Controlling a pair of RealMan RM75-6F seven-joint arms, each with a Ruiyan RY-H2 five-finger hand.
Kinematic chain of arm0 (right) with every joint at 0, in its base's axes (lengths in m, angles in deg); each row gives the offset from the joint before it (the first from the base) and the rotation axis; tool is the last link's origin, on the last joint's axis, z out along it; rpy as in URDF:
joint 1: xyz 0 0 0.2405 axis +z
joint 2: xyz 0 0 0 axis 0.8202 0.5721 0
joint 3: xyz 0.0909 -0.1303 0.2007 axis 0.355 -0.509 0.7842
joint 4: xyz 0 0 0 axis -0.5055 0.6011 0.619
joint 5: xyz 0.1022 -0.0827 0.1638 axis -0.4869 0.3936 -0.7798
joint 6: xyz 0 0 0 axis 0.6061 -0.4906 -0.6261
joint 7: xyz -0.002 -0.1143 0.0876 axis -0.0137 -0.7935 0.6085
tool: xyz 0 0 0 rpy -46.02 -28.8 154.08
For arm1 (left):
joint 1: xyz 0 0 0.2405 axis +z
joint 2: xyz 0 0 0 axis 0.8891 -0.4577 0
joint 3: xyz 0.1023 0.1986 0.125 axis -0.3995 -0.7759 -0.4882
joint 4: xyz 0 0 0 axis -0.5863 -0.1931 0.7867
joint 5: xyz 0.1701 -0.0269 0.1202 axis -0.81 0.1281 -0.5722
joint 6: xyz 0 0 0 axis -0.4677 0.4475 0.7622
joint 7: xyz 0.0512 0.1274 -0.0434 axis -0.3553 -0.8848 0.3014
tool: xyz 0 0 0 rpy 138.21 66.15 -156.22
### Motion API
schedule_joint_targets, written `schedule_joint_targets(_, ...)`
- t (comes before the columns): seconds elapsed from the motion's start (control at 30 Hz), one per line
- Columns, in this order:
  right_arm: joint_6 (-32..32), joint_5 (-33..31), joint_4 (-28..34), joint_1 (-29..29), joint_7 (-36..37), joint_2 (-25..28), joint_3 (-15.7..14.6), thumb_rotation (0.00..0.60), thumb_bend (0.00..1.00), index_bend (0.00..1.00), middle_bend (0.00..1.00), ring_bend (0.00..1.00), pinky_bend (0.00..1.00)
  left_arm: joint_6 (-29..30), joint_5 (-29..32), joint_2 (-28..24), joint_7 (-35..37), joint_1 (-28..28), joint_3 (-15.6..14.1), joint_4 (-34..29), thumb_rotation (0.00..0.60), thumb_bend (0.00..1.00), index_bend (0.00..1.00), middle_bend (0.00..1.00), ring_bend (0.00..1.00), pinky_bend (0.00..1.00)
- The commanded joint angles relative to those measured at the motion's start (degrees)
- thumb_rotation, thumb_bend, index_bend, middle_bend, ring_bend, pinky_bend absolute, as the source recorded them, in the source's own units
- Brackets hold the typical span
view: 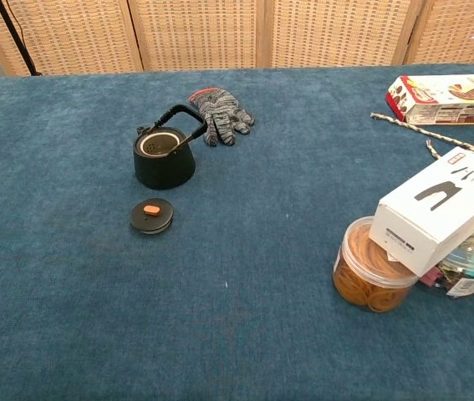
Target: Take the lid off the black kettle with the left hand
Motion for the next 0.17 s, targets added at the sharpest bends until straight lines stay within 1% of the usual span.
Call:
schedule_joint_targets(0.03, 0.33, -0.25, -0.71, -0.04, -0.42, -0.49, 0.16, 0.600, 0.00, 0.00, 0.00, 0.00, 0.00, 3.69, -0.80, -3.07, 7.28, 4.79, -1.73, 2.51, 0.600, 0.00, 0.00, 0.00, 0.00, 0.00)
schedule_joint_targets(0.17, -0.19, -1.42, -1.10, -0.02, -0.03, -0.44, 0.49, 0.600, 0.00, 0.00, 0.00, 0.00, 0.00, 5.35, -2.50, -5.17, 11.15, 6.81, -1.61, 2.53, 0.600, 0.00, 0.00, 0.00, 0.00, 0.00)
